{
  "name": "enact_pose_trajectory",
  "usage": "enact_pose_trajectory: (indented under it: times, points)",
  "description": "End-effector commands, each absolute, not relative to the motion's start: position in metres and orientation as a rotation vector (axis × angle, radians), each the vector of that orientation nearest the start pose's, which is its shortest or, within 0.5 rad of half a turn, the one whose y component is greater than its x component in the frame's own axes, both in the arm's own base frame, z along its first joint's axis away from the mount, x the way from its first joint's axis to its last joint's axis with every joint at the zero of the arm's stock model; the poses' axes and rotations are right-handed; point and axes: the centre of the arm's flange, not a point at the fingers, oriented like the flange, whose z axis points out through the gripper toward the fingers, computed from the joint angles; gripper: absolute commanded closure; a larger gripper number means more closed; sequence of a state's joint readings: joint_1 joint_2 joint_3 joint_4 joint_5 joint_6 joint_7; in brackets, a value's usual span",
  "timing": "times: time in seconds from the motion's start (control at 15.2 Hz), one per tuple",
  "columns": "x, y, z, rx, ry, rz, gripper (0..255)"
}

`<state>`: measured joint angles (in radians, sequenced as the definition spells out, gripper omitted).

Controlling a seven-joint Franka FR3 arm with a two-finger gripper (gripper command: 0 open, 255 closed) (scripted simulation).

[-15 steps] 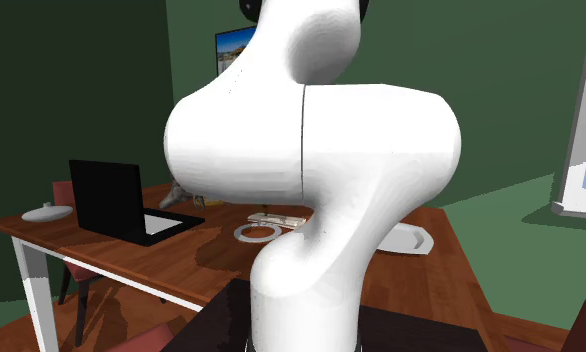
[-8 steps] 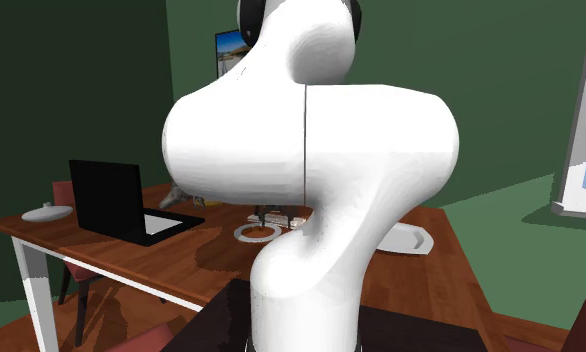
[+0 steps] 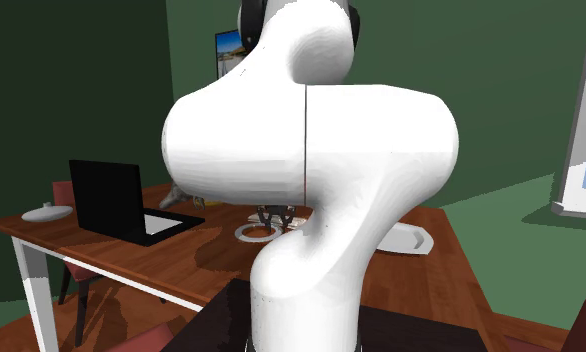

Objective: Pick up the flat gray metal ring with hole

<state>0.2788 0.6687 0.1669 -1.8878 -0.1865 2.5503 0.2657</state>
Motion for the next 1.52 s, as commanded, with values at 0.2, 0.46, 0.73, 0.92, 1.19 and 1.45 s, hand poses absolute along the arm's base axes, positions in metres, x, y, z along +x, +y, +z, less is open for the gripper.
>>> enact_pose_trajectory:
  times: [0.2, 0.46, 0.73, 0.92, 1.19, 1.45]
  points:
    - [0.566, 0.272, 0.148, -3.103, -0.472, -0.002, 255]
    - [0.566, 0.272, 0.159, -3.103, -0.473, -0.003, 255]
    - [0.566, 0.272, 0.18, -3.103, -0.473, -0.003, 255]
    - [0.566, 0.272, 0.196, -3.103, -0.473, -0.003, 255]
    - [0.566, 0.272, 0.217, -3.103, -0.473, -0.003, 255]
    - [0.566, 0.272, 0.228, -3.103, -0.473, -0.003, 255]
